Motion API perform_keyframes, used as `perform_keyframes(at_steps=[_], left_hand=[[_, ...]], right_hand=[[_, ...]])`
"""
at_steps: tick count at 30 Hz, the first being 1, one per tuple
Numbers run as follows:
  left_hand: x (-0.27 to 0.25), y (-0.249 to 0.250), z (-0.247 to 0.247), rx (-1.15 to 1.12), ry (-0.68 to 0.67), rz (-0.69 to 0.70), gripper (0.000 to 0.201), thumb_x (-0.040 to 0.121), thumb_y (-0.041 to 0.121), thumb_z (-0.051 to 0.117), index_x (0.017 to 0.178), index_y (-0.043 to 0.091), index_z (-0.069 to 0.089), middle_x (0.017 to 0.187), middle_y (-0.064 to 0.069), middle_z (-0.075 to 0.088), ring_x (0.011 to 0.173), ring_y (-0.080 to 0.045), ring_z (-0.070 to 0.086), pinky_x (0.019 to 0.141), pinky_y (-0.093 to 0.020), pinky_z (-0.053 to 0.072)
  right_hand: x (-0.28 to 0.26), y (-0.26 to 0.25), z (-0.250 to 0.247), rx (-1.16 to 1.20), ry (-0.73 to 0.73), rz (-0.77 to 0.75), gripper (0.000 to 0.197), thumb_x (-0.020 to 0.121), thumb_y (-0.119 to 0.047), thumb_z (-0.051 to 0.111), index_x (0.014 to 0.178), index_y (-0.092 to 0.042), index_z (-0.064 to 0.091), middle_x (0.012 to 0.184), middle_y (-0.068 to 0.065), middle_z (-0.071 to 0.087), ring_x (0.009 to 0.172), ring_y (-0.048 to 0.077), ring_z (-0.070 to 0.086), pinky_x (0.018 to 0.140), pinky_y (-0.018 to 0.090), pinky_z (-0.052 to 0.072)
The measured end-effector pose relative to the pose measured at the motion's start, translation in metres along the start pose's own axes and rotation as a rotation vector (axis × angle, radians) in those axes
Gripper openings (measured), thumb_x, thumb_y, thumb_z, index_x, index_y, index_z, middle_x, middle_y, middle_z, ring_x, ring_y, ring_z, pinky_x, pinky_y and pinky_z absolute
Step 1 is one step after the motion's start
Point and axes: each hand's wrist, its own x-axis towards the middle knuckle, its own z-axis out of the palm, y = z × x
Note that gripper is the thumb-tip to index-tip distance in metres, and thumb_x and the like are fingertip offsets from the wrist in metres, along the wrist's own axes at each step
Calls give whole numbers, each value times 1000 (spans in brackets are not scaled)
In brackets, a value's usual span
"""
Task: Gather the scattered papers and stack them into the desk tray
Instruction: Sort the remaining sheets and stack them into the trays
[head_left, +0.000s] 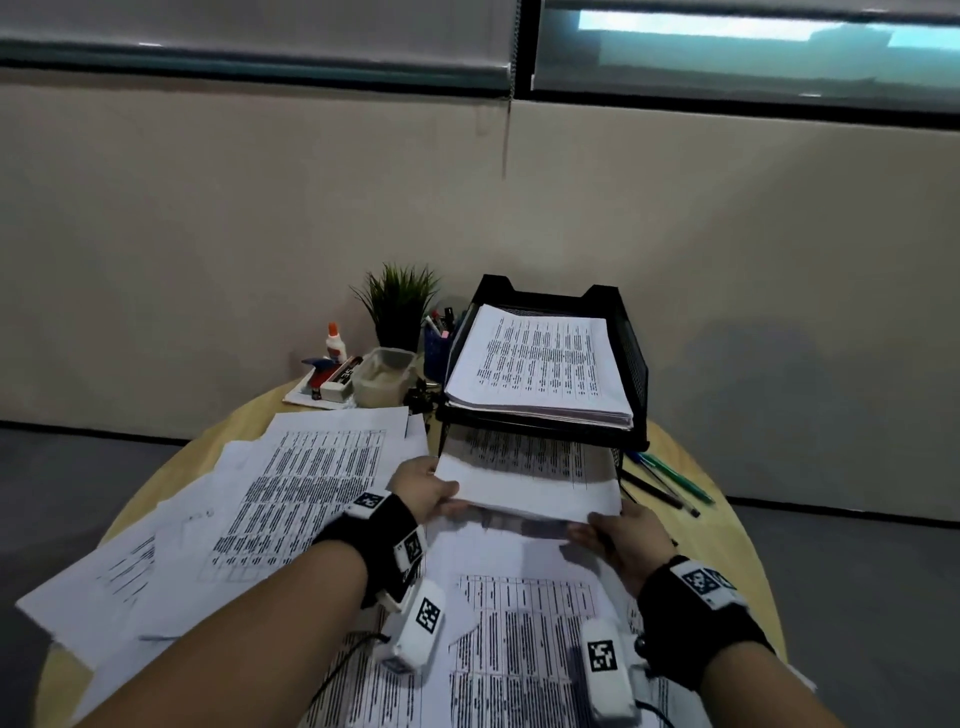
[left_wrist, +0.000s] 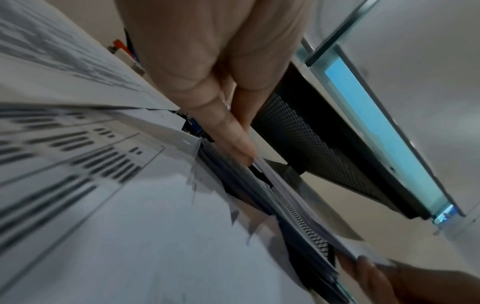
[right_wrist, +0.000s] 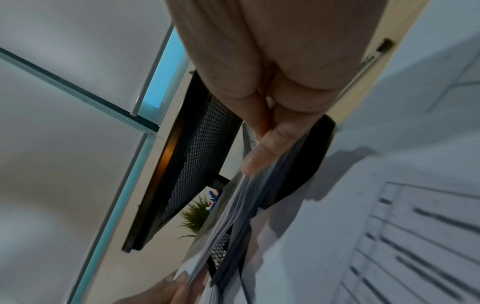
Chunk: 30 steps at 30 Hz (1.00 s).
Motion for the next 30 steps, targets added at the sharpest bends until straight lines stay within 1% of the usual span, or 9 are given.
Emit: perform_keyframes(at_steps=[2,4,7,10,13,18,23,26,30], left_hand=[[13,4,2,60,70,56,29,81,-11,62,109,-5,56,108,-18,61,56,-17,64,44,-15,50],[24,5,2,62,78,75,38,81,-9,64,117,-5,54,110,-17,60,47,-10,65,46,-15,52],[33,4,2,108,80,34,31,82,-10,63,112,-11,57,97,-23,64,48,-22,66,54,-28,59],[41,-2,2,314,181,45,23,78,4,72,99,-2,67,78,-19,67,55,-26,63,69,-39,60],[43,-2,-1,612,243,125,15,75,23,73,80,9,70,72,-12,70,64,-28,68,68,-35,60],[31,0,-11,734,237,169,22,81,32,65,78,11,69,69,-8,65,65,-27,61,59,-24,49],[-6,-15,-18,809,110,104,13,79,29,70,86,21,61,91,-4,68,82,-22,64,67,-20,45],[-37,-29,-21,890,14,95,19,80,26,71,92,19,57,95,-2,62,85,-18,57,62,-20,39],[-81,-45,-22,1090,7,61,40,77,36,70,113,20,61,119,-4,58,109,-22,57,89,-28,48]], right_hand=[[13,-4,6,3,33,-21,15,93,13,39,101,5,50,55,21,65,42,22,64,46,38,58],[26,-2,9,8,63,-28,13,93,13,39,95,7,50,50,20,62,39,22,61,51,46,58],[38,5,11,31,129,-43,13,92,13,42,100,4,46,55,21,56,35,21,58,49,41,56],[44,11,9,55,201,-66,19,89,15,49,91,-3,44,64,20,52,33,19,55,41,29,54],[48,14,5,69,224,-84,31,85,14,56,69,-8,40,60,19,48,32,20,49,36,23,46],[34,8,-1,-9,160,-41,21,84,9,62,74,-1,47,65,22,48,42,20,44,49,29,43],[-9,21,-17,-261,65,-9,17,84,12,60,71,4,51,61,24,55,49,26,51,53,32,43],[-38,34,-26,-650,-15,-70,28,81,3,66,55,-4,57,47,8,58,46,21,52,49,23,42],[-73,43,-31,-903,-59,-121,26,79,-14,72,63,-17,52,62,-3,52,58,12,46,56,24,36]])
